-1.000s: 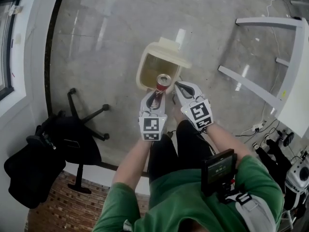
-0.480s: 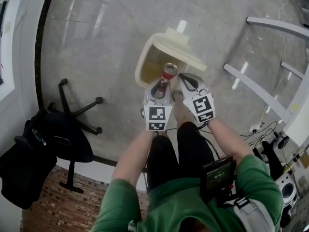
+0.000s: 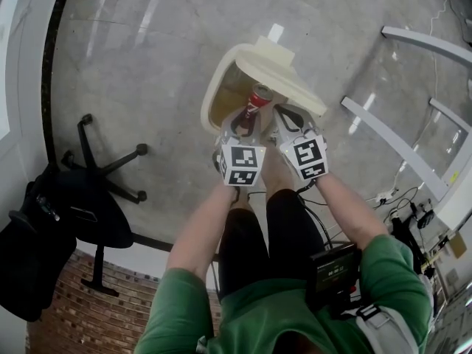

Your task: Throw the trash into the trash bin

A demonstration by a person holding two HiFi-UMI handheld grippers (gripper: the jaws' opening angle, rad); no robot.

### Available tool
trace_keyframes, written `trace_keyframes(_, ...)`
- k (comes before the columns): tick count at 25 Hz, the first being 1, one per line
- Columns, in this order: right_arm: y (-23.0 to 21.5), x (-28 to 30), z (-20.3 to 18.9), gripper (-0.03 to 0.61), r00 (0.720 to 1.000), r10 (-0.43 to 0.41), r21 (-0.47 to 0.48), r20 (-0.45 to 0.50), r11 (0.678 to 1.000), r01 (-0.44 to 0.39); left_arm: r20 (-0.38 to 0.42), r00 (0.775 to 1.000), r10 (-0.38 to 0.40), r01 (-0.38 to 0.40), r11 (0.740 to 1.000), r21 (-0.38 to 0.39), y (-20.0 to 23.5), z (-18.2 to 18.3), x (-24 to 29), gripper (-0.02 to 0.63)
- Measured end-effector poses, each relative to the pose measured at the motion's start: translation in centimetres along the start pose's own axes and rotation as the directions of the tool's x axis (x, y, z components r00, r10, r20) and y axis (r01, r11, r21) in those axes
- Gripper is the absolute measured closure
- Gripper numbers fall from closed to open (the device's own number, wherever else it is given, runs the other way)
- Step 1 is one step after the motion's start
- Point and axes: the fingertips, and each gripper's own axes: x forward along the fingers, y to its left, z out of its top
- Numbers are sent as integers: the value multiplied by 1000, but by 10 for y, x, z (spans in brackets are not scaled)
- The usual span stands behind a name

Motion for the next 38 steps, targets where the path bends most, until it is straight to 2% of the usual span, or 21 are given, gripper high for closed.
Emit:
trace_keyframes(8,-3,5,-7,575,1000,8,1,-11,1000,-8,-88,996,26,-29,999,-27,3,-10,30,526)
trace_keyframes(13,-9,6,-11,575,1000,5,-2,-16,1000,-5,-127,991,29,-38,997,-69,8,-10,53,526)
trace_keyframes(20,-11,8,-15,575,1000,12,-3,-25,1000,-12,-179,983,38,-53,995,-82,9,-23,70,534)
trace_keyframes(33,-15,11,-16,575,1000,16,-5,-27,1000,-16,-247,969,34,-62,992,-108,12,-35,88,535)
trace_keyframes(38,-19,11,-17,575,1000,9,-4,-29,1000,-9,-245,969,31,-61,991,-117,13,-32,95,532)
